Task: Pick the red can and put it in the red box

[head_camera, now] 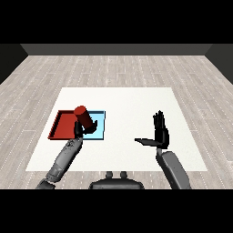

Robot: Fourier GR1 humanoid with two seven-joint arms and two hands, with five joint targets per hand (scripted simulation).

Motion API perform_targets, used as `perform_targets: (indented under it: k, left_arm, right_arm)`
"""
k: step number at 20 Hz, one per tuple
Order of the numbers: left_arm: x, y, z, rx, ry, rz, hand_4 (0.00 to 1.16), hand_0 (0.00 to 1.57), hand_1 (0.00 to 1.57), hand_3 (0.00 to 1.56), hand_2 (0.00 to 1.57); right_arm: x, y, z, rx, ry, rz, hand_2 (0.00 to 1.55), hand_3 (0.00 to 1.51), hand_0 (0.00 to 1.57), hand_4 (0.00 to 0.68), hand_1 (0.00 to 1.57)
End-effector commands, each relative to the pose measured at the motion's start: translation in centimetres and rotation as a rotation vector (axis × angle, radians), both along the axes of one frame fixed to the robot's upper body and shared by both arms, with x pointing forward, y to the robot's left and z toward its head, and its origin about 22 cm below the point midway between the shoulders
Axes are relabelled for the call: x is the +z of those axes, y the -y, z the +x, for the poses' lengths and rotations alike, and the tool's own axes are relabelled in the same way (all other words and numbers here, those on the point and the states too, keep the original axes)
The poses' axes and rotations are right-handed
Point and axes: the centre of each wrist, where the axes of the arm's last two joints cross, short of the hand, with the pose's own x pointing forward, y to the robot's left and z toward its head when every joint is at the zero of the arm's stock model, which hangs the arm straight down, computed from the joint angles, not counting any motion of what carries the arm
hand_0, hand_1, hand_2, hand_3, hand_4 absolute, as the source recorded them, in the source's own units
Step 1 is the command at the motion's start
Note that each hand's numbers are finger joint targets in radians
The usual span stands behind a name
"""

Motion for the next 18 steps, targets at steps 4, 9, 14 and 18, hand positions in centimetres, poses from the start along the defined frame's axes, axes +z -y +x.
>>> perform_targets:
  k: [4,9,14,18]
  left_arm:
    - [2.4,-9.7,2.4,0.168,-0.048,0.105,1.09,1.57,1.57,1.46,1.55]
    - [-0.1,-12.8,2.8,0.258,-0.182,0.177,1.1,1.57,1.57,1.47,1.55]
    - [-1.8,-14.3,4.5,0.313,-0.307,0.222,1.08,1.57,1.57,1.47,1.56]
    - [-2.7,-14.9,4.9,0.339,-0.398,0.249,1.05,1.57,1.57,1.5,1.56]
  right_arm:
    - [-1.6,4.7,-0.4,-0.083,-0.049,-0.065,0.0,0.0,0.0,0.0,0.0]
    - [-2.3,6.0,-1.3,-0.138,-0.082,-0.074,0.0,0.0,0.0,0.0,0.0]
    - [-2.9,3.8,1.2,-0.173,-0.124,-0.111,0.0,0.0,0.0,0.0,0.0]
    - [-4.6,4.1,1.5,-0.134,-0.141,-0.091,0.0,0.0,0.0,0.0,0.0]
